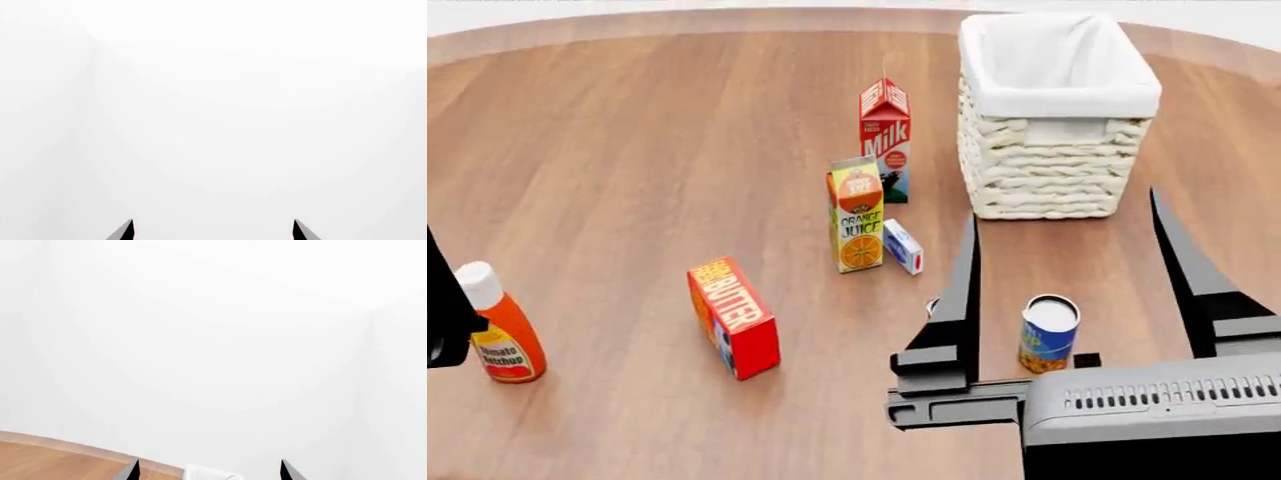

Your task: Pick up the alphabet soup and the tomato sauce, and put them in the basket.

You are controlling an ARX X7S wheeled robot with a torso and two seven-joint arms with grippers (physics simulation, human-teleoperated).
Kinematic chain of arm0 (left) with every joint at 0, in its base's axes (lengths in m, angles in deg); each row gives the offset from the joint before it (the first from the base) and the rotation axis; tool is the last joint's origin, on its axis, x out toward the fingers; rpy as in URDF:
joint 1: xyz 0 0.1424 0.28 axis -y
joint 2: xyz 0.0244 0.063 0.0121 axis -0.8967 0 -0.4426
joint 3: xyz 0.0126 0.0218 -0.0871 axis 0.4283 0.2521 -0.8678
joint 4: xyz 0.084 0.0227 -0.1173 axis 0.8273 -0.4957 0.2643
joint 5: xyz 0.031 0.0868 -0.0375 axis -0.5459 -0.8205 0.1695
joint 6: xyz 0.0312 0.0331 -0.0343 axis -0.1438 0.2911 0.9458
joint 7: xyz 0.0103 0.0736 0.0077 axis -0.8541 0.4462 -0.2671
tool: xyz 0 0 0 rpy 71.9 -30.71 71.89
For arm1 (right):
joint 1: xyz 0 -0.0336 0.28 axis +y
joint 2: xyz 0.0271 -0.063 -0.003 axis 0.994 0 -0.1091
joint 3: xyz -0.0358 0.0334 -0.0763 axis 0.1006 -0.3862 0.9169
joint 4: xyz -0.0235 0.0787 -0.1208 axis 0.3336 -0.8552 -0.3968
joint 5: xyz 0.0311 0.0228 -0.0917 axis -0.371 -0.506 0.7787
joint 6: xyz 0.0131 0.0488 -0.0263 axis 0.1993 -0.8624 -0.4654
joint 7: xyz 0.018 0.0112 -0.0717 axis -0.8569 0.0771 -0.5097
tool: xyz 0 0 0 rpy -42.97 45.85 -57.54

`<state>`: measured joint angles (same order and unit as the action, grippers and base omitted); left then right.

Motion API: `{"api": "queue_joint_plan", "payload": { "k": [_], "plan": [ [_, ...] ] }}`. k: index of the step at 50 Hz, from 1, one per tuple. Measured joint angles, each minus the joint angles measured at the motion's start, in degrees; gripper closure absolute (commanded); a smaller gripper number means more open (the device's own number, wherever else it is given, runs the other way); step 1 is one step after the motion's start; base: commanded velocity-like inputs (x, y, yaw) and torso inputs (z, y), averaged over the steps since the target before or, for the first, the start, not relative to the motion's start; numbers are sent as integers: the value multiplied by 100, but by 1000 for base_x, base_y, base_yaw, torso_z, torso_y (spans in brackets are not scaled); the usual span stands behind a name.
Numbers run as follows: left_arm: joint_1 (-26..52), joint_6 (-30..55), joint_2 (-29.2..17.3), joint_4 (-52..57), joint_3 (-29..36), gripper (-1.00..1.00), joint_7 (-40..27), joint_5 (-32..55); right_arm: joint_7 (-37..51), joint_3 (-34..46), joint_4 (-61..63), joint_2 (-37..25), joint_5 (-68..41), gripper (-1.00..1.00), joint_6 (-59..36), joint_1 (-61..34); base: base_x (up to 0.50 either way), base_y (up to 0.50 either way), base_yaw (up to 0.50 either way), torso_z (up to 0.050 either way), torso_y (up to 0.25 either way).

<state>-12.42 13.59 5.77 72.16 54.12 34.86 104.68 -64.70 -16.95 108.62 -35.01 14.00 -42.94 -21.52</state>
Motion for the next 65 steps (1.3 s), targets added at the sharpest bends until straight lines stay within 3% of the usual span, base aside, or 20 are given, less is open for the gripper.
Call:
{"api": "queue_joint_plan", "payload": {
  "k": [36, 57, 65],
  "plan": [
    [28, 254, -172, 302, 14, -100, -194, 409, 71, 133, 263, -106, -36, -100, -171, -94, 0, 0, 0, 50, 0],
    [-37, 345, -189, 387, -122, -100, -280, 875, 106, 191, 243, -106, -172, -100, -99, -39, 0, -379, 0, 0, 0],
    [-52, 331, -207, 394, -107, -100, -304, 935, 144, 248, 209, -158, -131, -100, -49, -2, 0, -9, 0, 0, 0]
  ]
}}
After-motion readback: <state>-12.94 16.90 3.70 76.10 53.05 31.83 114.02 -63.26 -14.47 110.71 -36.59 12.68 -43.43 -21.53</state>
